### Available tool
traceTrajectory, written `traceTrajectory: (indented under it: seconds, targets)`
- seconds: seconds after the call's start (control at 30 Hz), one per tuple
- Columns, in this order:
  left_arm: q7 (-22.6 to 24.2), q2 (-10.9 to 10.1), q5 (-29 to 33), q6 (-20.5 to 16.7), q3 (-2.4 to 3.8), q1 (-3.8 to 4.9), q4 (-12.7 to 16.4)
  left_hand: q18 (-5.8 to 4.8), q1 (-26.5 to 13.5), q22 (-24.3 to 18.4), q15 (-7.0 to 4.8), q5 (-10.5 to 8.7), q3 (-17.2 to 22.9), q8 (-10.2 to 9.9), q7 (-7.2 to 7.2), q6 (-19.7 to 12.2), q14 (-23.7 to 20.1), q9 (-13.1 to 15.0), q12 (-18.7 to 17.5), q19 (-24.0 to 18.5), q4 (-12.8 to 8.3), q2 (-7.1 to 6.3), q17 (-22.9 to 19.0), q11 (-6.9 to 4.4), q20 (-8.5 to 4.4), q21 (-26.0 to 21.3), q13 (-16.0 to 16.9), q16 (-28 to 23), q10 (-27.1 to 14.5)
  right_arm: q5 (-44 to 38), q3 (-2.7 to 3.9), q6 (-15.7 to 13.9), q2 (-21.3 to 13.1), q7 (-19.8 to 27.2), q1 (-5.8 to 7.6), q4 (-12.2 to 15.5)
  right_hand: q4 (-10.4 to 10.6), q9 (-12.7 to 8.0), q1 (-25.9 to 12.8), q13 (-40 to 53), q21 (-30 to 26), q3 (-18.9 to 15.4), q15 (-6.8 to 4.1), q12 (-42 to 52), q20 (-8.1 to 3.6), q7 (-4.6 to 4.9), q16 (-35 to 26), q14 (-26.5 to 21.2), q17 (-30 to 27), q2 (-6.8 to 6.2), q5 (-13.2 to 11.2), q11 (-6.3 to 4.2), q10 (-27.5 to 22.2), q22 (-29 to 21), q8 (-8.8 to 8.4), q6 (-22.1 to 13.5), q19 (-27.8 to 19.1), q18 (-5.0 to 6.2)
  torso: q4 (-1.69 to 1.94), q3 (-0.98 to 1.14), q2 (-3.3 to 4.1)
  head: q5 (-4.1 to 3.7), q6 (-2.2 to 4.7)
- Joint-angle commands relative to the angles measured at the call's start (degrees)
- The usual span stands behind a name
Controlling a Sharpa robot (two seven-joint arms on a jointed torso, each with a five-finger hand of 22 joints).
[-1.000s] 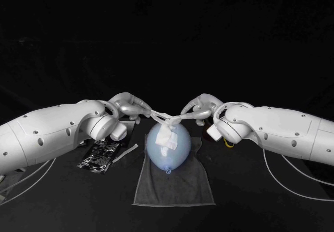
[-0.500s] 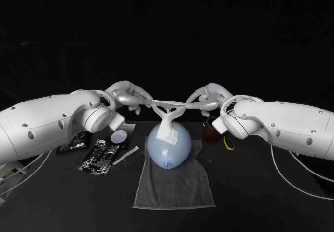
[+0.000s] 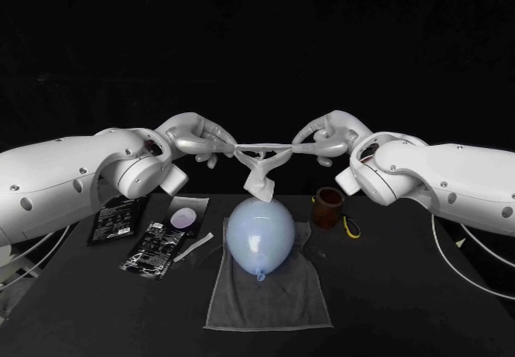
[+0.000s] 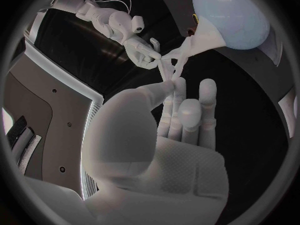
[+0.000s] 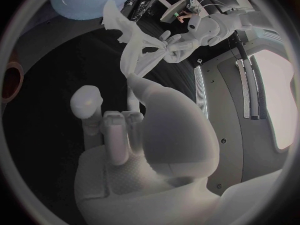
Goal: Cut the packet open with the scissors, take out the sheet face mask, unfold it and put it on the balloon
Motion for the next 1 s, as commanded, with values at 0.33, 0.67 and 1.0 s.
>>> traceTrajectory:
  seconds: [0.33, 0.67, 1.0]
  targets:
    - [2.8, 1.3, -0.8, 2.1, 0.5, 3.33, -1.2, 1.02, 0.0, 0.1, -0.03, 0.19, 0.5, 0.2, 0.1, 0.5, 0.4, 0.7, 0.1, 0.4, 0.0, 0.37, 0.0, 0.04, -0.08, 0.3, 0.1, 0.3, 0.3, -7.0, 0.03, 0.3, -0.2, 0.5, 3.68, 0.7, -0.2, 0.2, -0.9, 15.1, 0.6, 0.7, -0.47, 0.3, -0.09, 0.12, 0.3, 6.1, 15.0, -0.25, 0.2, -0.33, 6.0, 6.4, 0.32, 0.5, 0.5, -0.42, -0.04, 0.0, -0.16, -0.11, 1.45]
    - [4.6, 3.1, -4.3, 1.6, 0.61, 5.56, -5.1, 1.02, 0.0, 0.1, -0.02, 0.18, 0.5, 0.2, 0.1, 0.5, 0.4, 0.7, 0.1, 0.4, 0.0, 0.37, 0.1, 0.04, -0.09, 0.3, 0.1, 0.3, 0.3, -24.6, 0.04, 2.6, 0.5, 1.2, 5.17, 0.6, -0.5, 0.2, -1.3, 15.1, 2.0, 1.0, -0.48, 0.3, -0.1, 0.08, 0.3, 6.1, 15.1, -0.63, 0.2, -0.36, 6.0, 6.7, 0.49, 0.6, 1.1, -0.68, 0.03, 0.0, -0.04, -0.18, 2.39]
    - [5.7, 3.8, -6.5, 2.1, 0.63, 6.09, -8.3, 1.02, 0.0, 0.2, -0.02, 0.18, 0.5, 0.2, 0.1, 0.5, 0.4, 0.8, 0.1, 0.4, 0.0, 0.36, 0.1, 0.05, -0.09, 0.4, 0.1, 0.3, 0.3, -45.3, 0.09, 2.2, 0.2, -0.3, 5.52, 1.9, -0.5, 0.3, -1.9, 15.1, 3.7, 1.2, -0.51, 0.3, -0.04, -0.1, 0.3, 6.1, 15.1, -0.98, 0.2, -0.47, 6.0, 7.1, 0.74, 0.9, 1.7, -1.0, 0.02, -0.02, -0.05, -0.36, 2.43]
